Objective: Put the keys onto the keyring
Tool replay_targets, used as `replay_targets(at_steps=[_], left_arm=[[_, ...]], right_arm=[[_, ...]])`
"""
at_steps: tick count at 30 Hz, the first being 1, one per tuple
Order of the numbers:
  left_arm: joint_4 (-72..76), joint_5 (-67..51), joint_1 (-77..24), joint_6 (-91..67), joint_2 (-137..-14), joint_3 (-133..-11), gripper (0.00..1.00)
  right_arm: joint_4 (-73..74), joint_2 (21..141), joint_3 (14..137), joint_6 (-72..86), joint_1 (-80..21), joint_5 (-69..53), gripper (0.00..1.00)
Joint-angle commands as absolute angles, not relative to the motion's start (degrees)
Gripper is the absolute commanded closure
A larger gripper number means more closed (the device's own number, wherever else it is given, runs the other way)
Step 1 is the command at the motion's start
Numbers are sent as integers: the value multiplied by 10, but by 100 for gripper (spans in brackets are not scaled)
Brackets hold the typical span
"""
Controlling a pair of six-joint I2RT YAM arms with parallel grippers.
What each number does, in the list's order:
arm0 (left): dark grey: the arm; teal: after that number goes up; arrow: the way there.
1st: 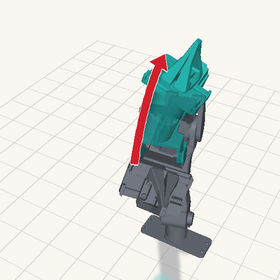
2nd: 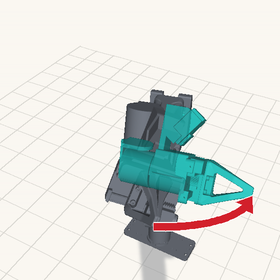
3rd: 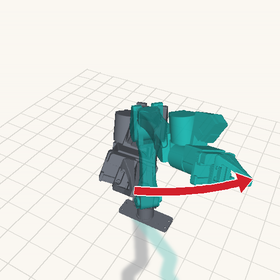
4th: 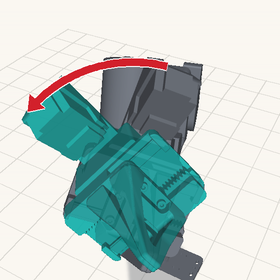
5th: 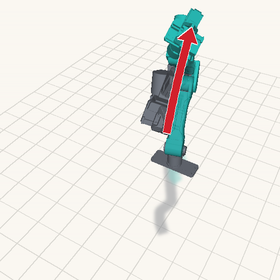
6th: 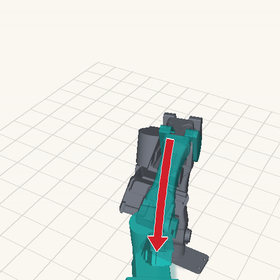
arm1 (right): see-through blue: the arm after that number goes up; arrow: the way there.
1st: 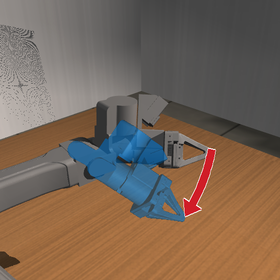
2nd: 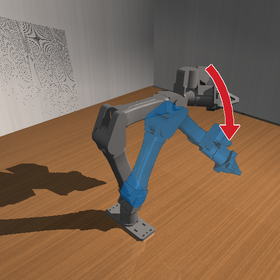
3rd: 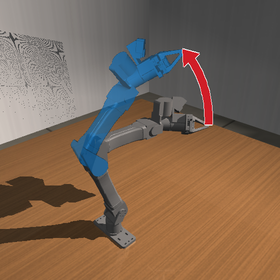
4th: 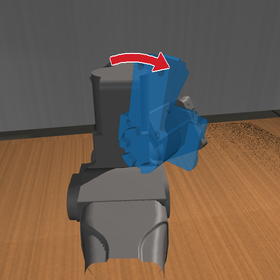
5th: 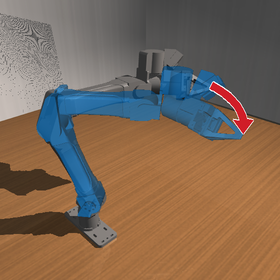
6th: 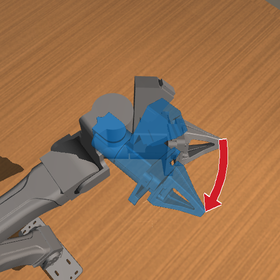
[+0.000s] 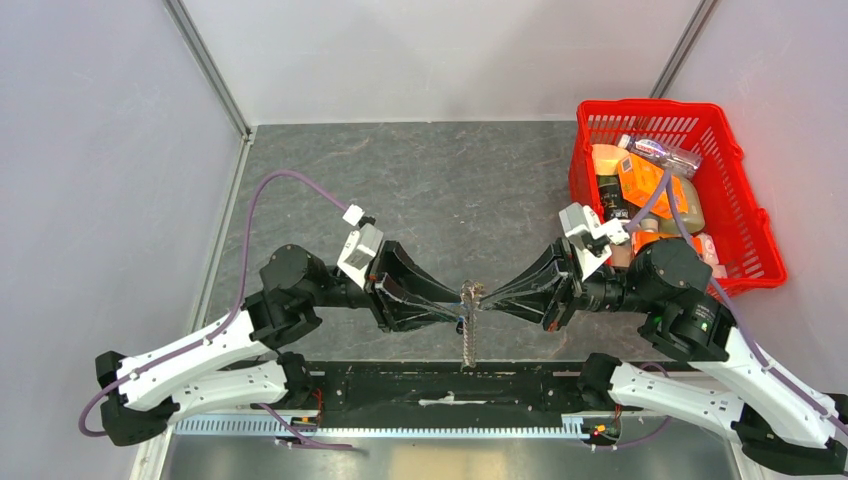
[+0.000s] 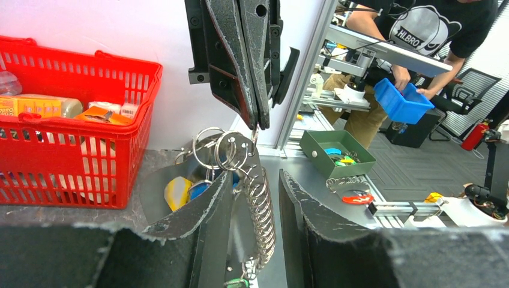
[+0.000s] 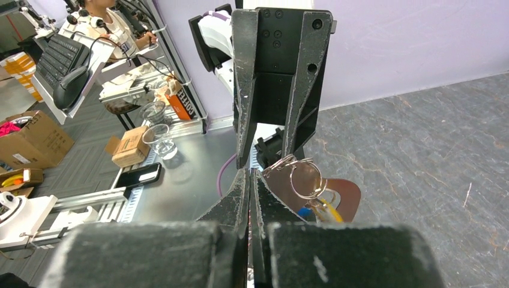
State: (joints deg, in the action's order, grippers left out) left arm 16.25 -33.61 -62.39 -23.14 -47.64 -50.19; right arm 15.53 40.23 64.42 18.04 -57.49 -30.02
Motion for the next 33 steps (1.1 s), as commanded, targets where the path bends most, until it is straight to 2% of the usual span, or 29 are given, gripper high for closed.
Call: replay_targets(at_steps=[1, 14, 33], left_arm=[[203, -349, -625, -250, -477, -499, 59], [237, -347, -624, -271, -482, -500, 59], [228, -333, -624, -257, -481, -519, 60]], right_arm=[[87, 400, 647, 193, -575, -294, 100], [-96, 354, 541, 178, -575, -287, 100], [-94, 374, 545, 177, -575, -301, 100]])
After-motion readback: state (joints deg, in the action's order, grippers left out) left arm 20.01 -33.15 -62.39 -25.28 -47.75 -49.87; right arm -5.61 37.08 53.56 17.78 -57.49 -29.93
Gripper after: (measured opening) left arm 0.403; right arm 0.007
